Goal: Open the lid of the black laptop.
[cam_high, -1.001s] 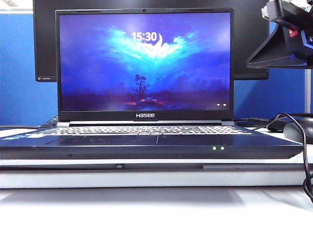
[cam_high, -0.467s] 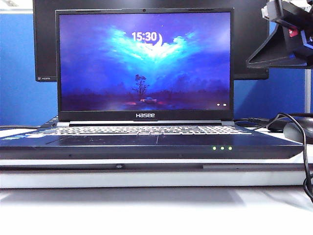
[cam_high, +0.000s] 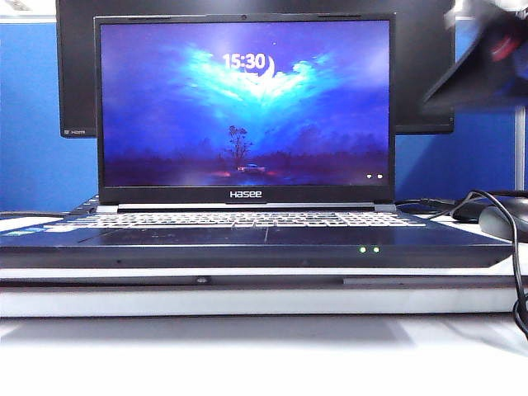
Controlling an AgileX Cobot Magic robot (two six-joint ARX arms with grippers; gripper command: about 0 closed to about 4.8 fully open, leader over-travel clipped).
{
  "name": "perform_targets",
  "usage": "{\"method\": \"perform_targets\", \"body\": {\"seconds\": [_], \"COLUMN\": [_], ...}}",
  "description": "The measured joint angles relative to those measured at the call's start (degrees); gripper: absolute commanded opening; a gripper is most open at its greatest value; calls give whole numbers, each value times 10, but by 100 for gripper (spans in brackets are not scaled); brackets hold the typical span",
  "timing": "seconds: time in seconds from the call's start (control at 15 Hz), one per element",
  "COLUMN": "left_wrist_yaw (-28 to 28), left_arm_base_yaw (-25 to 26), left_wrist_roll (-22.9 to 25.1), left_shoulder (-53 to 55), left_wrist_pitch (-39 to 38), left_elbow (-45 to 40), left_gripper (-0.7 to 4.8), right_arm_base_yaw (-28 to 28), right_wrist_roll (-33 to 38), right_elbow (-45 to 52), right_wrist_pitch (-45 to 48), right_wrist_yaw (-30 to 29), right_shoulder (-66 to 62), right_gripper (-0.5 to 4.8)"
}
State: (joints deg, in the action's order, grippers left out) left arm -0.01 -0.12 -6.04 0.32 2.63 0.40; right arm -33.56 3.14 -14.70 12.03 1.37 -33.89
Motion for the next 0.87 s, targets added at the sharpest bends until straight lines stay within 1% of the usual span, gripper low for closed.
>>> {"method": "perform_targets", "body": {"seconds": [0.07, 0.13, 0.27, 0.33, 0.4, 0.47, 0.53, 0.67, 0.87], "left_wrist_yaw": [1, 0, 0, 0, 0, 0, 0, 0, 0], "left_arm_base_yaw": [0, 0, 0, 0, 0, 0, 0, 0, 0], "left_wrist_roll": [0, 0, 0, 0, 0, 0, 0, 0, 0], "left_shoulder": [0, 0, 0, 0, 0, 0, 0, 0, 0], "left_wrist_pitch": [1, 0, -1, -1, -1, -1, -2, -2, -2], "left_elbow": [0, 0, 0, 0, 0, 0, 0, 0, 0], "left_gripper": [-4, -4, -4, -4, -4, -4, -4, -4, -4], "right_arm_base_yaw": [0, 2, 4, 18, 42, 75, 103, 169, 258], "right_wrist_roll": [-2, -19, -49, -56, -56, -46, -39, -31, -2], "right_elbow": [-2, -1, 0, 0, 0, 0, 0, 1, 1], "right_wrist_pitch": [-7, -32, -73, -105, -128, -147, -153, -198, -237], "right_wrist_yaw": [1, 10, 54, 73, 74, 63, 59, 52, 49], "right_shoulder": [18, 40, 99, 131, 162, 198, 222, 266, 313], "right_gripper": [-4, -4, -4, -4, -4, -4, -4, -4, -4]}}
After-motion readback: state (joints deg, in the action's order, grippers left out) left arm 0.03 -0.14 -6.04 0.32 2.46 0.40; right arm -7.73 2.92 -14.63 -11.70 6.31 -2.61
